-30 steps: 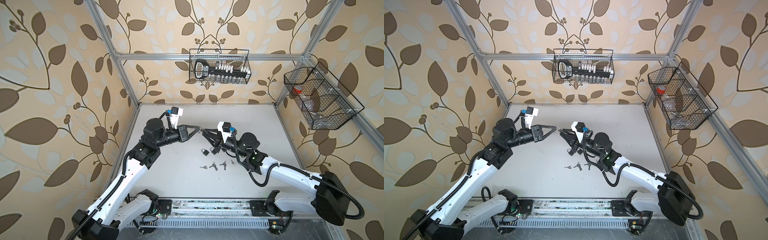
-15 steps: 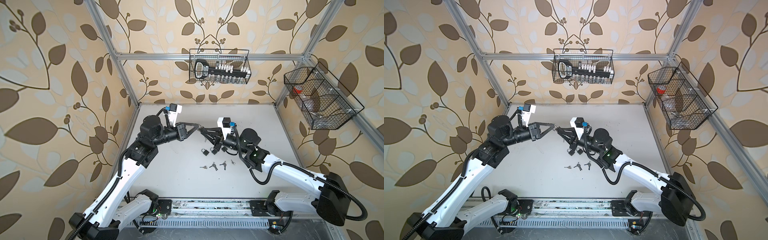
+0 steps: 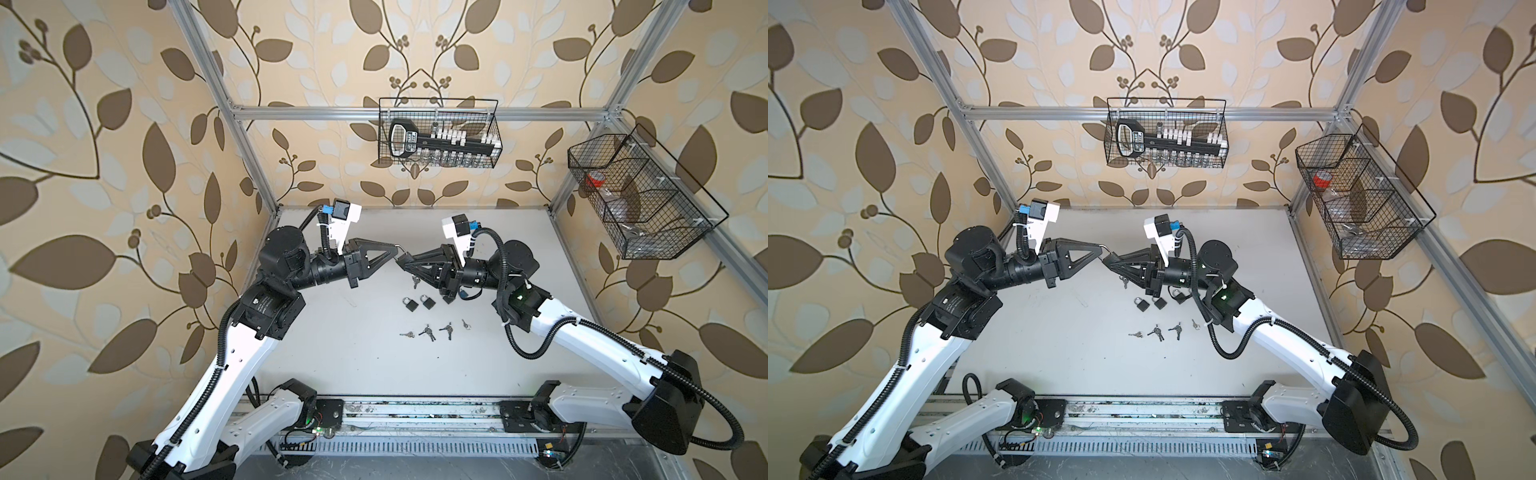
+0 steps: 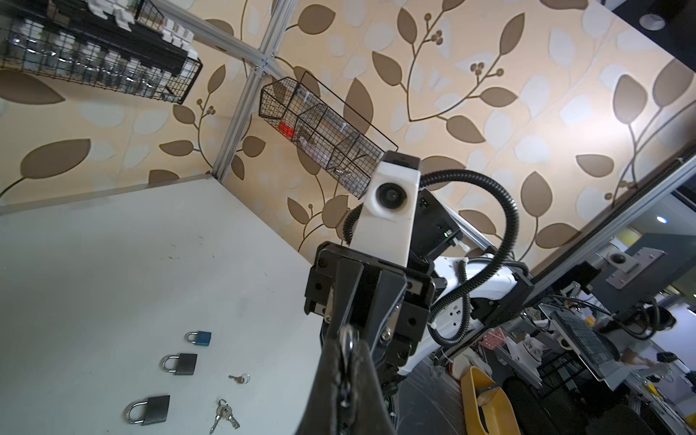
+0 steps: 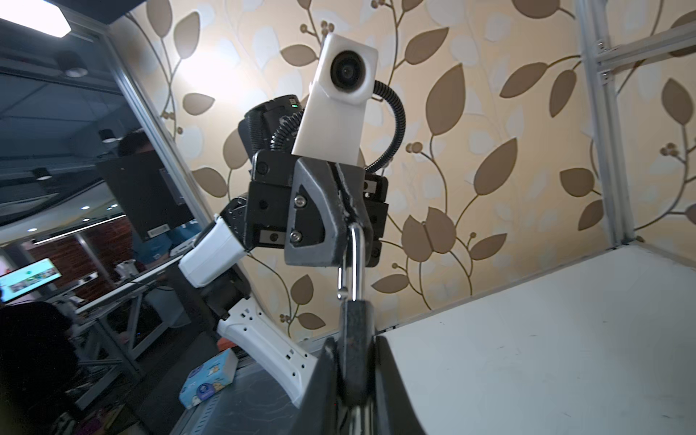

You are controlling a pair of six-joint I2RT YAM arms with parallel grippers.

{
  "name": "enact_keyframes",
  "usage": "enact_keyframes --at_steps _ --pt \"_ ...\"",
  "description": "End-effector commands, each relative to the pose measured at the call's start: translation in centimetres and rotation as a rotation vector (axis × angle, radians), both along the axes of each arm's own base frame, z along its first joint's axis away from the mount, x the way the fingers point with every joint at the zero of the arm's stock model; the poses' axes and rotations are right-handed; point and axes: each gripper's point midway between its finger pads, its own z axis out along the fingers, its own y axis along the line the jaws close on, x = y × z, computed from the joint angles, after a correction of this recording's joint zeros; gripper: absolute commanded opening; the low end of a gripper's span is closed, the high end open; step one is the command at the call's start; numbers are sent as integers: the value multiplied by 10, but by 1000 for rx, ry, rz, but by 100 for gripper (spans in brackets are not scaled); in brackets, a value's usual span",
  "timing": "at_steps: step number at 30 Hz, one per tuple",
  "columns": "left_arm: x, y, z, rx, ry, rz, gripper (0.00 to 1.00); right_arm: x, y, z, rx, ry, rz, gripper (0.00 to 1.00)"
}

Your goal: Lock with the key

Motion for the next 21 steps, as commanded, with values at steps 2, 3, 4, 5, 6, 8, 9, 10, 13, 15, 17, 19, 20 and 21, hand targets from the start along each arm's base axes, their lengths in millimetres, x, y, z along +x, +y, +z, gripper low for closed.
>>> enact_keyframes --at_steps 2,3,4,5,6,8,9,10,13,15,17,19,20,21 --pt "-15 1 22 -19 -124 -44 0 -51 -12 39 81 -79 214 0" --pt "-16 0 23 -21 -125 -52 0 -53 -14 41 85 -80 221 0" --pt "-17 -1 24 -21 -125 -59 0 -54 -15 43 90 -83 224 0" --pt "-16 -1 24 -21 -123 -65 0 -56 -16 45 94 -83 230 0" --pt "-16 -2 23 -21 -117 -68 0 -57 -17 47 101 -84 235 0" --pt "-14 -3 21 -18 -107 -73 0 -59 -18 51 113 -77 245 0" --pt "-14 -4 18 -16 -103 -77 0 -61 -19 52 119 -77 254 0" --pt "-13 -4 17 -15 -100 -76 0 -62 -19 54 126 -76 259 0" --pt "-12 -6 12 -11 -93 -88 0 -65 -22 61 151 -82 271 0" --pt "-11 -7 7 -5 -81 -97 0 -65 -23 64 159 -68 274 0" --pt "-10 -9 1 0 -69 -106 0 -67 -24 67 164 -68 276 0" --pt "-11 -11 -4 3 -61 -121 0 -65 -23 68 167 -64 271 0" --pt "-12 -12 -6 4 -57 -130 0 -62 -22 67 164 -54 262 0" --pt "-13 -13 -7 3 -54 -138 0 -60 -21 68 161 -52 251 0"
